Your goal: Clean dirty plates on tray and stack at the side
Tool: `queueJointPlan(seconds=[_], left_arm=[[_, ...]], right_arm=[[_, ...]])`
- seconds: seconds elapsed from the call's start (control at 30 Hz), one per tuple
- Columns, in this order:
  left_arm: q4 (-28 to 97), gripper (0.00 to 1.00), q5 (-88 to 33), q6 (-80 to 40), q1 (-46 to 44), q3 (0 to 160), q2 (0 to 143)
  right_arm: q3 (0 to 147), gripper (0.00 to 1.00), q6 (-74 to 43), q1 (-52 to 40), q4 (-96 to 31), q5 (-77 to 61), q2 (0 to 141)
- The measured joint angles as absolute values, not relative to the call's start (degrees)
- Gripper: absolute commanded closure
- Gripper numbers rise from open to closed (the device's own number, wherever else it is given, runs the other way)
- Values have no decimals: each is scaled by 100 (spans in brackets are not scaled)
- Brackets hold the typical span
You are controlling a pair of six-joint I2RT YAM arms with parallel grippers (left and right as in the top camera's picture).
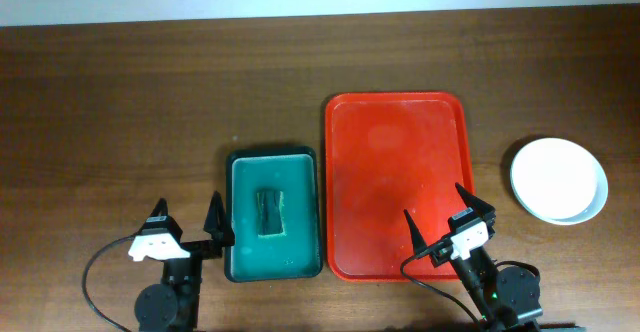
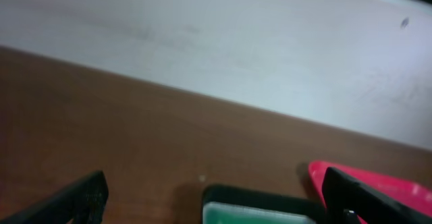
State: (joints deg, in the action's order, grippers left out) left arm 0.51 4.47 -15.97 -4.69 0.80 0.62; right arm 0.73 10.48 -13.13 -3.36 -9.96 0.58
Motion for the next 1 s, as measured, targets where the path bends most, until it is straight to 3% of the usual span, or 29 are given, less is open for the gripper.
queueJointPlan(seconds=[1.0], left_arm=[[414,1,447,-1579,-469,67,62]], right_arm=[[73,2,1048,-1313,-336,-996,58]])
